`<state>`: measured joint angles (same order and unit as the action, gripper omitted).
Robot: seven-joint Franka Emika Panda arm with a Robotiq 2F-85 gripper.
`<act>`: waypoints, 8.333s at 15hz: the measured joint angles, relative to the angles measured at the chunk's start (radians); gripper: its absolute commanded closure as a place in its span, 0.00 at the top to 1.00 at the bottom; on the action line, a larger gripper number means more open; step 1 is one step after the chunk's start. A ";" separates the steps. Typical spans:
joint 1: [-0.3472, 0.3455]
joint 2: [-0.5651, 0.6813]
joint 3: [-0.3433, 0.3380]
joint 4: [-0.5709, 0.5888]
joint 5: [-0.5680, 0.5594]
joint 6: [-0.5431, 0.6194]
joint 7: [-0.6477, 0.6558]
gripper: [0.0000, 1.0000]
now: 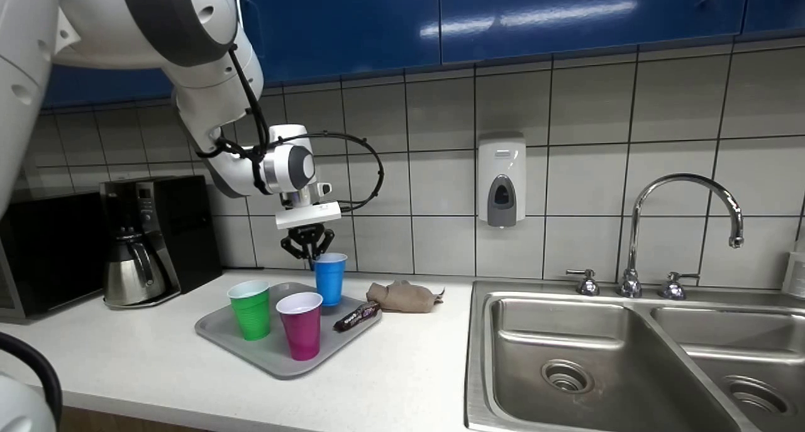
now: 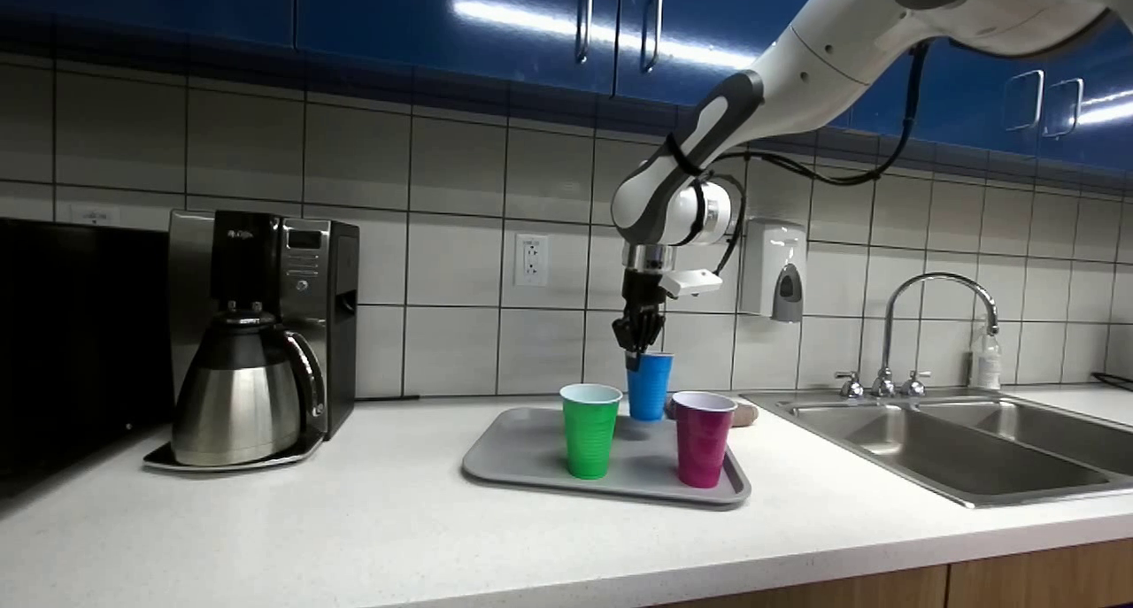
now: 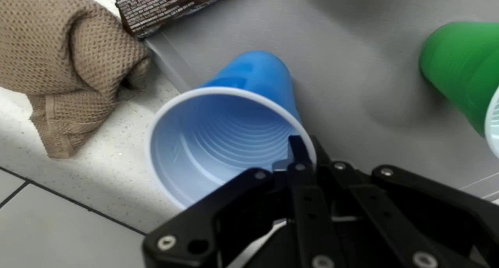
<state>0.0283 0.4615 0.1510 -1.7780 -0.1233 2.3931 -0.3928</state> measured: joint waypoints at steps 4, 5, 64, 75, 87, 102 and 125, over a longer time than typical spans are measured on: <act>0.000 -0.027 0.012 -0.053 0.010 0.029 -0.030 0.01; 0.000 -0.031 0.013 -0.062 0.010 0.041 -0.037 0.01; -0.011 -0.056 0.008 -0.293 0.010 0.204 -0.151 1.00; -0.012 -0.065 0.009 -0.279 0.010 0.206 -0.151 1.00; -0.012 -0.065 0.021 -0.273 0.018 0.235 -0.151 1.00; -0.013 -0.065 0.026 -0.273 0.042 0.248 -0.151 1.00; -0.014 -0.065 0.025 -0.274 0.071 0.253 -0.148 1.00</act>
<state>0.0147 0.3962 0.1763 -2.0522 -0.0528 2.6465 -0.5406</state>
